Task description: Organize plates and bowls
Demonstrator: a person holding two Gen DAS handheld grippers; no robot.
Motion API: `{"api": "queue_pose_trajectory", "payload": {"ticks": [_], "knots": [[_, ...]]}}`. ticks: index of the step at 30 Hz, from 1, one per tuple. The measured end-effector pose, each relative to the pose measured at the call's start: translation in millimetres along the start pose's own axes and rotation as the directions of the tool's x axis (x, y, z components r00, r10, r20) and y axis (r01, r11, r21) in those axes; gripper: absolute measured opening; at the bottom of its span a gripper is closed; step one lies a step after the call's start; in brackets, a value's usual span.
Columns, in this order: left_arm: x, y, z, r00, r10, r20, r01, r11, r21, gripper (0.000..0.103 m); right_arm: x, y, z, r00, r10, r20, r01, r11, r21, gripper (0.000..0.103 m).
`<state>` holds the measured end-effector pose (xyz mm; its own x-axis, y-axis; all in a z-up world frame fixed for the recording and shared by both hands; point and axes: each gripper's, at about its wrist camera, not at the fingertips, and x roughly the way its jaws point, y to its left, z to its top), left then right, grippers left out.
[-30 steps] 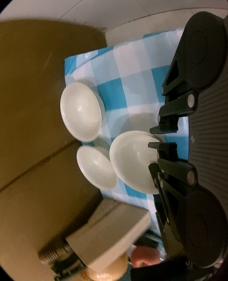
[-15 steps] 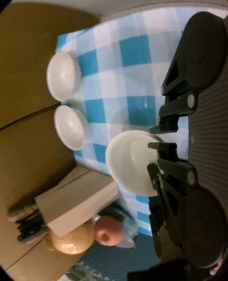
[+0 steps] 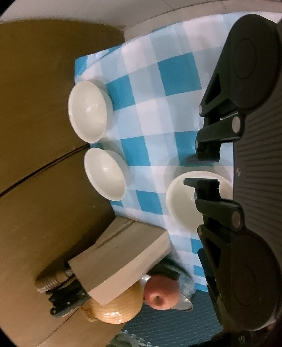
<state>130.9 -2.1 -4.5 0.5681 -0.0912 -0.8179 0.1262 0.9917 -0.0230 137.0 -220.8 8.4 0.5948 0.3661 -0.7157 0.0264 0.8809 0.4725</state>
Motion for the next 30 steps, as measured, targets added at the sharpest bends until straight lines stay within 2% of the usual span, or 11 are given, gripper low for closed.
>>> {"api": "queue_pose_trajectory", "payload": {"ticks": [7,10,12,15,19,23,30], "knots": [[-9.6,-10.8,16.9,0.999,-0.026,0.041,0.029,0.997,-0.068,0.066,-2.1,2.3,14.7,0.999,0.000,0.044,-0.001,0.999,0.034,0.018],[-9.6,-18.9,26.5,0.997,-0.032,0.065,0.037,0.996,-0.079,0.074,5.3,3.5,29.1,0.998,-0.010,0.065,0.007,0.999,0.042,0.020],[-5.7,-22.7,35.3,0.996,-0.025,0.083,0.031,0.996,-0.083,0.075,14.5,3.0,41.1,0.997,-0.014,0.076,0.010,0.999,0.054,0.020],[7.6,-24.2,54.6,0.995,-0.013,0.102,0.023,0.995,-0.102,0.076,32.5,1.2,57.9,0.997,-0.016,0.081,0.010,0.998,0.069,0.020],[34.7,-26.1,78.7,0.996,0.022,0.090,-0.013,0.995,-0.099,0.076,57.6,-5.3,75.3,0.997,0.010,0.072,-0.018,0.993,0.114,0.020],[64.8,-27.1,99.4,0.998,-0.004,0.061,0.013,0.991,-0.136,0.076,81.5,-12.7,86.5,0.998,0.036,0.057,-0.045,0.987,0.156,0.020],[110.2,-28.7,114.9,0.999,0.001,0.035,0.004,0.991,-0.135,0.075,107.3,-23.1,94.8,0.998,0.033,0.045,-0.040,0.983,0.180,0.020]]}}
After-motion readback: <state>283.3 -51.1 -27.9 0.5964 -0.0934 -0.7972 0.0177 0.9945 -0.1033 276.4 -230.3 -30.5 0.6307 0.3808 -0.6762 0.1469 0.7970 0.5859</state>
